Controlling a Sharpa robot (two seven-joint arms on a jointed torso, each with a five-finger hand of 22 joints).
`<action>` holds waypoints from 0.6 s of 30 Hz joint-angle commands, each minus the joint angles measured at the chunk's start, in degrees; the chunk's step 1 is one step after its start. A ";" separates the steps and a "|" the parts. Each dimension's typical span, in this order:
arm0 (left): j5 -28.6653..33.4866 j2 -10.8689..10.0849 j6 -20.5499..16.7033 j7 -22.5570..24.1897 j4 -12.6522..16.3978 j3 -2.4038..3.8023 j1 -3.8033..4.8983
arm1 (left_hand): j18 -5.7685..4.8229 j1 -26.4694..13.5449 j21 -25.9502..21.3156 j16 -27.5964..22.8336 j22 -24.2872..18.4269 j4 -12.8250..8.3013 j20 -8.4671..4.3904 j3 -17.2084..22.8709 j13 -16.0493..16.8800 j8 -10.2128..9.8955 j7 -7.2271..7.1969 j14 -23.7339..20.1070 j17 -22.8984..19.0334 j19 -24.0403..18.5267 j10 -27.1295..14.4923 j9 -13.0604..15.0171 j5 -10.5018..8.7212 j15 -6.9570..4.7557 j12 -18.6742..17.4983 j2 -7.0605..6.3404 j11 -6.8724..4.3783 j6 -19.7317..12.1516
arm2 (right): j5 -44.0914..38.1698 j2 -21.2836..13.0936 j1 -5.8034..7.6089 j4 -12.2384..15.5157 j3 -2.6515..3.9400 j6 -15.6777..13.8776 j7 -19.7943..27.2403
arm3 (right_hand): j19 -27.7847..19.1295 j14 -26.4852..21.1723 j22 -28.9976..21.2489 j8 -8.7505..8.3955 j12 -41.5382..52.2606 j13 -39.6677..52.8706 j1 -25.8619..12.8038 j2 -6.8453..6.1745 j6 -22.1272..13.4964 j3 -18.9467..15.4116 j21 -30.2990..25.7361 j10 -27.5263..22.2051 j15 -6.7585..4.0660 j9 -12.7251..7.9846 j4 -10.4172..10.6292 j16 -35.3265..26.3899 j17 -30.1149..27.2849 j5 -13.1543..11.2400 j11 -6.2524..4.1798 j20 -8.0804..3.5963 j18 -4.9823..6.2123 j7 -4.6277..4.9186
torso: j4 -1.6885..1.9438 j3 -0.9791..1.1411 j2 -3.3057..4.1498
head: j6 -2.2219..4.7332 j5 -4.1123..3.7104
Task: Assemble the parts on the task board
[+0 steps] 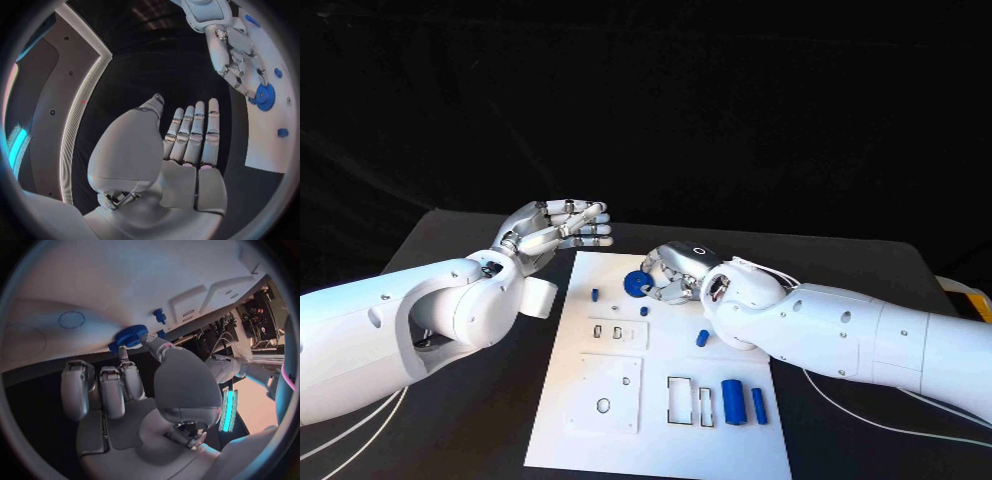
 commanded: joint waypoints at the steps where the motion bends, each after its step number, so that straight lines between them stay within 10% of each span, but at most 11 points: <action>1: 0.15 -0.11 0.77 0.22 -0.11 0.05 0.08 | 0.69 0.45 -0.20 -0.24 -0.08 0.04 0.05 0.35 -0.01 -0.25 2.06 -0.17 0.05 -0.37 -0.04 -0.10 -0.18 0.31 -0.20 -0.06 0.13 -0.43 | 2.61 -2.30 0.20 2.28 0.10 -6.42 3.42 | 0.55 5.65 5.38 -0.05 0.27 3.80 0.02 -0.14 0.07 0.26 0.23 0.35 0.03 -0.05 0.14 0.38 13.49 0.36 0.01 -0.05 -0.33 -0.12 | -0.20 0.12 -0.14 | 0.11 0.14; 7: 0.15 -0.34 0.78 0.25 -0.38 0.05 0.08 | 0.69 0.49 -0.22 -0.28 -0.10 0.04 0.06 0.35 -0.02 -0.28 2.05 -0.18 0.07 -0.41 -0.07 -0.10 -0.18 0.32 -0.24 -0.08 0.13 -0.46 | 6.34 -8.29 1.36 7.06 0.30 -7.98 5.88 | 0.53 5.64 5.38 -0.62 0.21 3.71 0.24 -0.56 -0.50 0.05 0.19 0.26 0.15 -0.23 -0.04 0.37 13.42 -0.38 0.19 -0.01 -0.33 0.08 | -0.73 0.28 -0.34 | 0.20 -0.20; 18: 0.15 -0.41 1.14 0.33 -0.75 0.04 0.07 | 0.69 0.50 -0.24 -0.30 -0.12 0.05 0.08 0.35 -0.02 -0.29 2.04 -0.19 0.09 -0.45 -0.07 -0.11 -0.19 0.33 -0.26 -0.10 0.13 -0.47 | 18.18 -24.08 3.41 14.46 0.33 -0.52 15.24 | 0.76 5.72 5.98 -1.10 0.25 3.83 4.76 -1.47 0.11 0.78 0.46 0.24 0.19 -0.29 -3.27 0.45 13.83 -2.55 0.21 0.04 -0.46 0.14 | -1.46 0.67 -0.62 | -0.17 -2.53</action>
